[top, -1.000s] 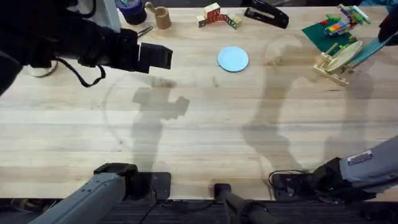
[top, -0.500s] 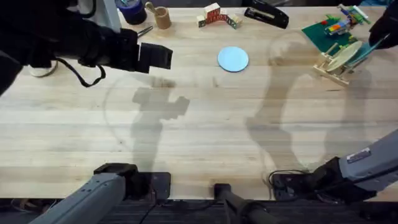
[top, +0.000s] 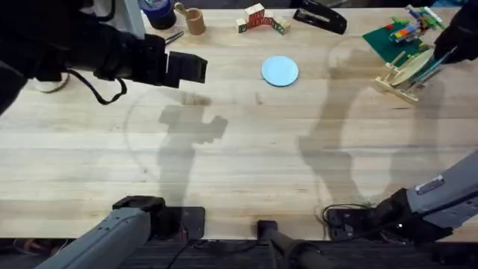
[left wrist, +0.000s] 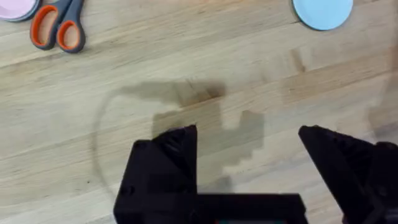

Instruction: Pick up the plates from the table one by one and place each into a slot on the dish rack.

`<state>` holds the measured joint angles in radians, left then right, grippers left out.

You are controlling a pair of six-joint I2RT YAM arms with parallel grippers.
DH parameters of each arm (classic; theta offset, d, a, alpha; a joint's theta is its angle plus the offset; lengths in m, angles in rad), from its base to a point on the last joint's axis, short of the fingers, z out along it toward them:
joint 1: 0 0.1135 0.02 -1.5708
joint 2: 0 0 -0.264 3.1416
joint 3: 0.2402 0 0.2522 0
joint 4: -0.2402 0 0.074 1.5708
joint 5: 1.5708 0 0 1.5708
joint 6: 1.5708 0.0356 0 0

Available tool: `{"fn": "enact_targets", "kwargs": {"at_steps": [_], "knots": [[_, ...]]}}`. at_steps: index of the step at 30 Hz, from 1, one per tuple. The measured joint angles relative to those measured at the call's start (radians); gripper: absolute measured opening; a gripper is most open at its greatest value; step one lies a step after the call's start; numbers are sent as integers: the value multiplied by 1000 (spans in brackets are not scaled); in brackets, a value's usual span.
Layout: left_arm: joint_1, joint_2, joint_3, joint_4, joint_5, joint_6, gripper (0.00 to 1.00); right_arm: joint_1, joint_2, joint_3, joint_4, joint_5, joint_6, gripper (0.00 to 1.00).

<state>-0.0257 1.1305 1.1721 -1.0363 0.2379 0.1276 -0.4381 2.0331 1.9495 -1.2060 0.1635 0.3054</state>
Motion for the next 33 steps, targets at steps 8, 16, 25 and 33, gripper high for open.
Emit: {"fn": "enact_targets", "kwargs": {"at_steps": [8,16,25,33], "knots": [[0,0,0,0,0,0,995,0,0,0,0,0,0,59],[0,0,0,0,0,0,995,0,0,0,0,-4,0,176],[0,0,0,0,0,0,996,0,-8,0,-2,-4,0,213],[0,0,0,0,0,0,995,0,-195,10,-29,-4,0,255]]}}
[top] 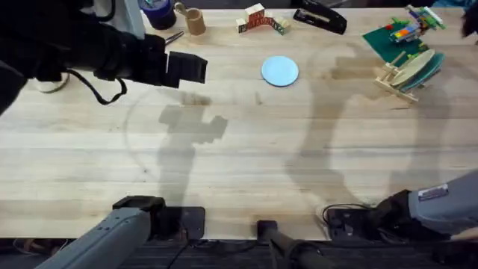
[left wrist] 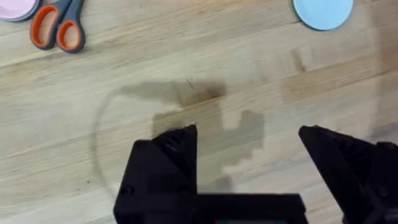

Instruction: Pick up the plates from the table one by one and place each into a slot on the dish rack.

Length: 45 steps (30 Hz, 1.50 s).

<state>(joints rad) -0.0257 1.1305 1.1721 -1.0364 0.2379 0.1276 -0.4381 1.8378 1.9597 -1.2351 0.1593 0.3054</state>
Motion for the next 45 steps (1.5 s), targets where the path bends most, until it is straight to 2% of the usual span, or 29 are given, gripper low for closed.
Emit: {"fn": "enact_targets", "kwargs": {"at_steps": [2,4,6,8,9,10,16,24,28,34,39,40,41,45], "knots": [[0,0,0,0,0,0,995,0,-60,9,-9,0,0,292],[0,0,0,0,0,0,995,0,-114,14,-30,0,0,369],[0,0,0,0,0,0,994,1,-156,17,-53,-1,0,579],[0,0,0,0,0,0,995,4,-192,17,-79,-13,0,870],[0,0,0,0,0,0,995,7,-205,17,-87,-27,-7,963],[0,0,0,0,0,0,994,12,-217,17,-96,-39,-10,987],[0,0,0,0,1,0,996,73,-261,17,-174,-86,-43,995],[0,0,0,0,2,0,994,243,-271,2,-189,-138,-123,996],[0,0,0,0,5,0,994,288,-274,-77,-166,-207,-164,996],[0,0,0,0,5,0,994,290,-274,-247,-82,-335,-231,996],[0,0,0,5,31,0,992,302,-273,-344,-37,-383,-283,996],[0,0,0,9,40,-1,951,305,-273,-354,-36,-388,-290,996],[0,0,0,13,51,-1,863,306,-273,-359,-35,-392,-296,996],[-2,3,0,50,95,-18,248,310,-273,-361,-18,-400,-317,996]]}}
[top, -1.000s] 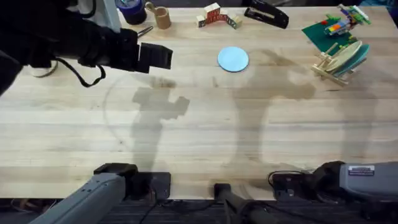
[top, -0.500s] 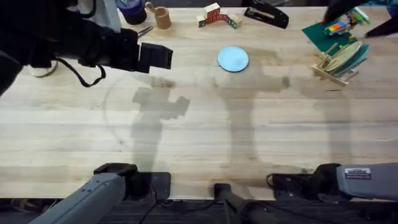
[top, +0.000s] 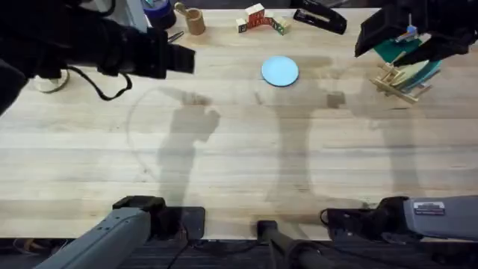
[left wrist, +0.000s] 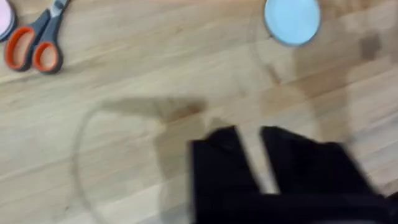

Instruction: Pick up the plates from the table one by one and place each into a slot on the dish rack.

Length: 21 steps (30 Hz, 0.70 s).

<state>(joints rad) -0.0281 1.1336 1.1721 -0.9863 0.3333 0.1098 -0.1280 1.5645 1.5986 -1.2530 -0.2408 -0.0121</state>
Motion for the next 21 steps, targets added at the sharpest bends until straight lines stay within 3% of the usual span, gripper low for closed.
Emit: {"fn": "enact_targets", "kwargs": {"at_steps": [1,3,6,9,14,21], "knots": [[-3,3,0,15,10,-14,109,0,0,0,0,0,-5,996],[-20,17,0,55,31,-44,44,0,0,0,1,-1,-13,995],[-71,50,0,107,53,-95,40,0,0,0,2,-1,-19,995],[-151,95,0,173,70,-149,40,0,0,0,2,-1,-20,996],[-259,182,0,363,137,-259,40,0,0,0,2,-4,-22,996],[-299,358,1,615,269,-446,40,0,0,0,2,-8,-22,995]]}}
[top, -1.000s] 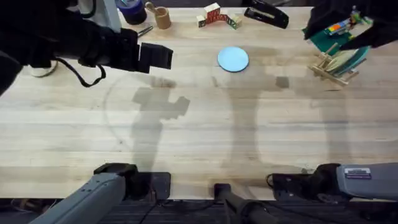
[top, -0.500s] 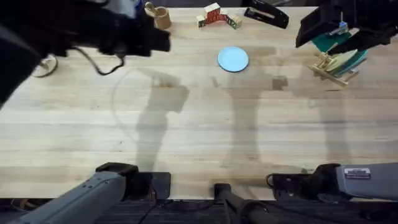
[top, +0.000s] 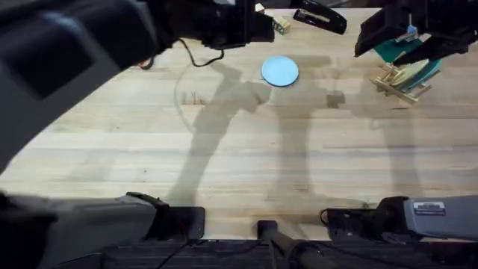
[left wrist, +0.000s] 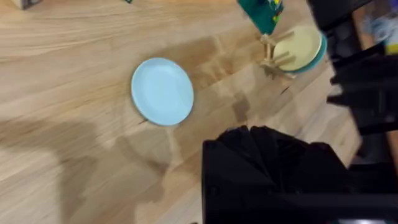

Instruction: Pick up the plates from the table one by one and place each into a slot on the dish rack.

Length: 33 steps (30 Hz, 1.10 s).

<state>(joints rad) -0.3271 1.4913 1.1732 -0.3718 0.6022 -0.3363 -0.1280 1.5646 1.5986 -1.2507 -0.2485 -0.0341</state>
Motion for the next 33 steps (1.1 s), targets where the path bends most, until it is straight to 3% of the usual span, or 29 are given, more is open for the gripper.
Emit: {"fn": "enact_targets", "kwargs": {"at_steps": [7,12,22,33], "knots": [[0,146,0,192,100,-143,40,0,0,0,1,-2,0,996],[2,249,0,256,130,-192,39,0,0,0,1,-3,0,996],[35,345,0,281,137,-222,39,0,0,0,1,-3,0,996],[35,456,0,341,139,-229,38,0,0,0,1,-3,0,995]]}}
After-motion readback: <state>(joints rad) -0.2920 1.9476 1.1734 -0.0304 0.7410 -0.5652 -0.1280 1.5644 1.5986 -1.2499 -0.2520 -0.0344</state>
